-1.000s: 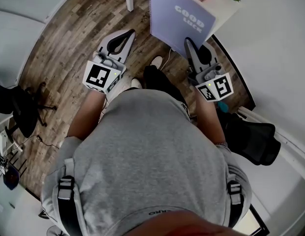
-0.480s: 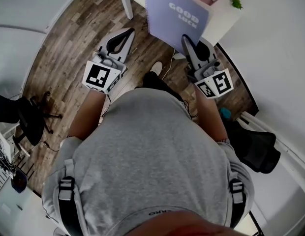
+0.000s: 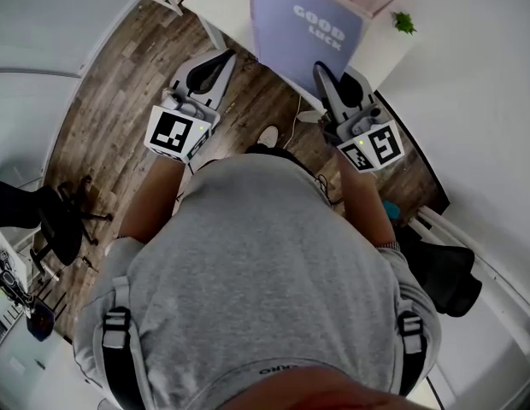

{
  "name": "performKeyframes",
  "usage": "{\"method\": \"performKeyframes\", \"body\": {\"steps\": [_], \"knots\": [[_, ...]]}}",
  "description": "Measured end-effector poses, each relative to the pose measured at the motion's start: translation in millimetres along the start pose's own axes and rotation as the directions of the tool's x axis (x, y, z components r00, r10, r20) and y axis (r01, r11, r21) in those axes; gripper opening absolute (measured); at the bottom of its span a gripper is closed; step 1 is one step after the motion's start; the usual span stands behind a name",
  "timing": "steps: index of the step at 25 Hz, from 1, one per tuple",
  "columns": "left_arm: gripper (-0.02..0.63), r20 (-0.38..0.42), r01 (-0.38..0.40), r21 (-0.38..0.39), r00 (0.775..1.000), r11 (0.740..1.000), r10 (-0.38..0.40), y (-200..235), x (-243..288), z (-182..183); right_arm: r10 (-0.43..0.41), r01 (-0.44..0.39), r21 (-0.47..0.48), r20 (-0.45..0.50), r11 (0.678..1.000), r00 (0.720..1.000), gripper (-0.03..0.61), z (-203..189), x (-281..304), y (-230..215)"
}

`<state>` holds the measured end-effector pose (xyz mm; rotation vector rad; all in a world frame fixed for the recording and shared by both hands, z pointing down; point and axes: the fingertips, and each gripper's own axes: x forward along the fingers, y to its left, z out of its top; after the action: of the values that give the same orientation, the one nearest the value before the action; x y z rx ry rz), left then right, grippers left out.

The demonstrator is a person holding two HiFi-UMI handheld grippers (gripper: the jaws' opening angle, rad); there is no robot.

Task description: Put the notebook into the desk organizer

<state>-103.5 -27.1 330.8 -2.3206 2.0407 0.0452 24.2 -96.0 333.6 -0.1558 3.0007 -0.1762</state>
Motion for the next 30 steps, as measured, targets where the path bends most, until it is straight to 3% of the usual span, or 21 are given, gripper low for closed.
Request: {"method": "performKeyframes", "body": {"steps": [11, 18, 24, 30], "knots": [[0.020, 0.019, 0.054, 0.009, 0.998, 0.998, -0.054, 12, 63, 11, -0.065, 0.065, 0.002, 0.039, 0.998, 0.997, 0.038, 18, 14, -59], [0.020, 0.056, 0.148, 0.008, 0.987, 0.989, -0.148, 61, 113, 5, -0.161, 0.156, 0.104, 0.042, 0.982, 0.986, 0.038, 10, 58, -106], [0.018, 0.068, 0.283, 0.012, 0.957, 0.959, -0.283, 82, 160, 5, -0.302, 0.296, 0.111, 0.035, 0.949, 0.953, 0.040, 8, 77, -141], [0.018, 0.053, 0.384, -0.006, 0.922, 0.923, -0.383, 150, 225, -9, -0.421, 0.408, 0.235, 0.007, 0.882, 0.907, 0.040, -11, 137, -195]]}}
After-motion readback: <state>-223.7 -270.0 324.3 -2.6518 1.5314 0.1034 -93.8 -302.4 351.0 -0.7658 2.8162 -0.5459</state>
